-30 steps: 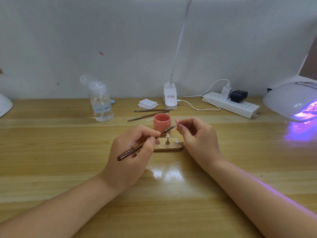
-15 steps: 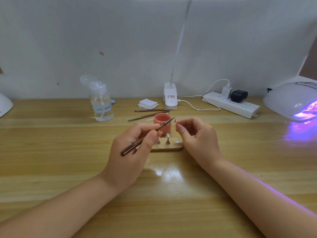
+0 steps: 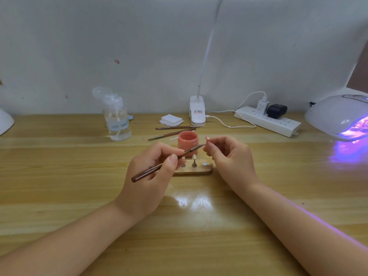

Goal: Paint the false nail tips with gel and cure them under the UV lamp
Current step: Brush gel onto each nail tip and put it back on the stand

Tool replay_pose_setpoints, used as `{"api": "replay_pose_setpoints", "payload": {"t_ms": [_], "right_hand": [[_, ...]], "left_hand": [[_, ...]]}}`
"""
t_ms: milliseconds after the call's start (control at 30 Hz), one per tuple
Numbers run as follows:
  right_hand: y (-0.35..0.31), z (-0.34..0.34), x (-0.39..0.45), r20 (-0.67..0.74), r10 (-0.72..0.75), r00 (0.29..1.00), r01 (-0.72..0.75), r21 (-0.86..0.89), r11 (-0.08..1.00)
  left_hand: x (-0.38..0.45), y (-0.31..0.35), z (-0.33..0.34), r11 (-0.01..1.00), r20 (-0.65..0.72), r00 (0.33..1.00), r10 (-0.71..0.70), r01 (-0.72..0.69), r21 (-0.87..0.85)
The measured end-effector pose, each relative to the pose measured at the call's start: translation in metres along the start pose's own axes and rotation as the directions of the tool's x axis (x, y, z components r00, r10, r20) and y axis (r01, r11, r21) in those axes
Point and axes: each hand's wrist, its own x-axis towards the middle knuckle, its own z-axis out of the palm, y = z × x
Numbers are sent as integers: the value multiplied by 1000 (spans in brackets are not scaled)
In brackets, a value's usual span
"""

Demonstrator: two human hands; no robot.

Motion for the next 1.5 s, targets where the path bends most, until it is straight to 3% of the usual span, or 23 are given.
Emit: {"api": "replay_pose_setpoints", "payload": {"t_ms": [167, 367, 567, 833, 1033, 1500], "right_hand": [[-2, -3, 2, -11, 74, 997, -72, 112, 991], [-9, -6, 4, -48, -20, 999, 24, 73, 997], [-20, -7, 4, -31, -142, 989, 143, 30, 989], [-20, -9, 5, -33, -147, 989, 147, 14, 989], [-19, -10, 5, -42, -135, 990, 136, 16, 991], [-18, -8, 3, -48, -107, 993, 110, 44, 993]], "left_hand": [[6, 4, -2, 1000, -44, 999, 4, -5, -3], [20, 14, -8, 990, -163, 985, -53, 30, -140], [14, 18, -4, 996, -106, 994, -8, -1, -86], [10, 28, 4, 998, 5, 998, 59, -58, -39], [8, 29, 3, 998, -73, 996, 57, -57, -4], [8, 29, 5, 998, -19, 998, 54, -54, 13]]}}
